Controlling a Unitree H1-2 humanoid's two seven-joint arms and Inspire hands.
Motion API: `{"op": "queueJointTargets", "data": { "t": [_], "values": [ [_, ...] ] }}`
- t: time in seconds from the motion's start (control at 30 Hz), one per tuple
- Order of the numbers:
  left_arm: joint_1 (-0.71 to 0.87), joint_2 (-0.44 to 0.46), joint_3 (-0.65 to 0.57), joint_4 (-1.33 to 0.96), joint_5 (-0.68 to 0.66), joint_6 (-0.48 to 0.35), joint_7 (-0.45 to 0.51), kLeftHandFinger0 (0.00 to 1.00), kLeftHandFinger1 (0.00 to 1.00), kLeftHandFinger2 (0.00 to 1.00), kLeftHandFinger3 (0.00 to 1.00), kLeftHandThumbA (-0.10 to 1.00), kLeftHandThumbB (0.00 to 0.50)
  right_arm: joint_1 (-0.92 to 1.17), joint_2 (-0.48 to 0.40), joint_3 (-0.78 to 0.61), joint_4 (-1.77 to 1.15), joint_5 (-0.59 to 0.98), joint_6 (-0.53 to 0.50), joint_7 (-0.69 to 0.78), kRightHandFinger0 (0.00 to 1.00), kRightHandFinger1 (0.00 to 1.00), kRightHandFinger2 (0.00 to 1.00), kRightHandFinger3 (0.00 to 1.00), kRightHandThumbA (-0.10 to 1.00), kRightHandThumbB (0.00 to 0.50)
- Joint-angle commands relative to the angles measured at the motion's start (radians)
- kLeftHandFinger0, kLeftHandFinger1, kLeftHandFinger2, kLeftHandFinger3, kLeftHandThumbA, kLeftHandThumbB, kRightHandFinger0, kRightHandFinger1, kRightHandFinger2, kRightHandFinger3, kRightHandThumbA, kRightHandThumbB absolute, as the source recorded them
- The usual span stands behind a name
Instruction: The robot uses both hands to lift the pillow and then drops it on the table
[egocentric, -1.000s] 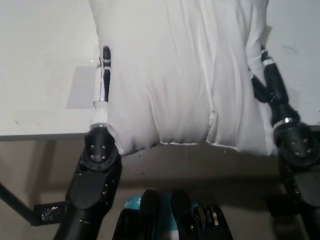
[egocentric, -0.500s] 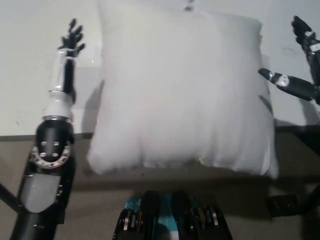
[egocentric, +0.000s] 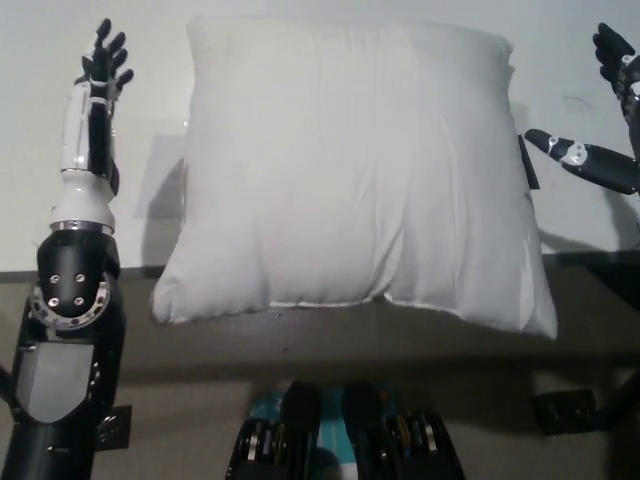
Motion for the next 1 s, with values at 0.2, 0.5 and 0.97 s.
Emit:
{"op": "queueJointTargets", "data": {
  "t": [0.2,0.5,0.97],
  "values": [
    [0.221,0.028,0.077,-0.407,-0.037,0.069,-0.045,1.0,1.0,1.0,1.0,1.0,0.22,0.266,-0.055,-0.178,-0.362,0.091,0.009,0.007,1.0,1.0,1.0,1.0,1.0,0.437],
    [0.485,-0.033,0.05,-0.484,-0.011,-0.009,-0.061,1.0,1.0,1.0,1.0,1.0,0.102,0.556,-0.015,-0.202,-0.393,0.074,-0.165,0.02,1.0,1.0,1.0,1.0,1.0,0.388],
    [0.641,-0.151,-0.033,-0.214,0.028,-0.165,-0.067,1.0,1.0,1.0,1.0,1.0,0.005,0.674,0.096,0.012,0.025,-0.053,-0.352,0.031,1.0,1.0,1.0,1.0,1.0,0.259]
  ]
}}
